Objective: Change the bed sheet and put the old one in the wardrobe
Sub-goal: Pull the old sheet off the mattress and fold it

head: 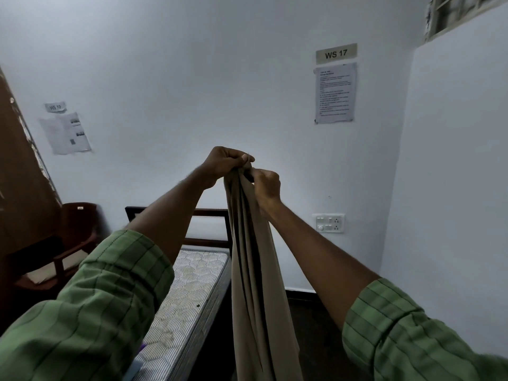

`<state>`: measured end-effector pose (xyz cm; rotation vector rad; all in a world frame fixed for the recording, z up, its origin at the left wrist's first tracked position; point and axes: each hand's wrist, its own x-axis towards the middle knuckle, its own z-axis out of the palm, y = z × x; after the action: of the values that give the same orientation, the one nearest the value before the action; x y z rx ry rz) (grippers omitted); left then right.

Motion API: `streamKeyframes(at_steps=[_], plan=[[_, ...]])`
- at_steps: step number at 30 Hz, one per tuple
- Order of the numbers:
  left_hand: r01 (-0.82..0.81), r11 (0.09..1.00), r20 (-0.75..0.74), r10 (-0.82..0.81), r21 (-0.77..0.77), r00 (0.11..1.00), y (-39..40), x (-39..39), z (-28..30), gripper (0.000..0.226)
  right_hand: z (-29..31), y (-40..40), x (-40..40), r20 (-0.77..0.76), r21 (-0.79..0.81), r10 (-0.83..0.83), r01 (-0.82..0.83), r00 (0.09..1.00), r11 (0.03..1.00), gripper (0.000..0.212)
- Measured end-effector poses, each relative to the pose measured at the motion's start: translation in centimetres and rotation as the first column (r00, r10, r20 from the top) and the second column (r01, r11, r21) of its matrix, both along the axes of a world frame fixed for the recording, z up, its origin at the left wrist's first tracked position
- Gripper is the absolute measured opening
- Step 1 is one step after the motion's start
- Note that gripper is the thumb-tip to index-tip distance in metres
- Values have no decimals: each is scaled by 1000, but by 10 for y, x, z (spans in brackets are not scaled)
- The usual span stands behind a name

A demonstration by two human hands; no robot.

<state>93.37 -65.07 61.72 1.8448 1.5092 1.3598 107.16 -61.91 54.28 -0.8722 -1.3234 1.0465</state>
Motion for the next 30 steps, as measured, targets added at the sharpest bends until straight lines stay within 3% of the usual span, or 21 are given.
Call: streamKeyframes(at_steps=[4,6,8,11,14,17,21,25,30], plan=[[21,1000,-1,-21,15,1000,2,0,-1,16,-6,0,4,-36,87,-106,109,994,990,20],[21,999,0,-21,31,1000,3,1,-2,16,-5,-1,6,-51,122,-166,171,985,978,31],[15,999,-3,-15,36,1000,4,2,-3,15,-5,1,6,-9,162,-169,168,986,972,29],[6,999,-44,-4,40,999,9,7,-5,15,-6,10,9,50,184,-106,95,993,978,29],[-24,996,-65,30,85,997,15,11,-9,17,-8,14,15,56,61,5,-8,998,998,37],[-96,987,-72,106,126,992,22,12,-15,18,-15,14,23,10,-70,160,-159,987,985,26],[-206,967,-50,215,151,975,27,13,-15,16,-28,16,32,41,-93,243,-239,969,967,6],[-267,950,-44,277,160,960,31,16,-13,17,-48,11,44,-24,22,202,-202,979,979,19],[-347,925,-12,353,158,935,34,17,-10,20,-66,-1,52,-103,47,392,-389,914,920,43]])
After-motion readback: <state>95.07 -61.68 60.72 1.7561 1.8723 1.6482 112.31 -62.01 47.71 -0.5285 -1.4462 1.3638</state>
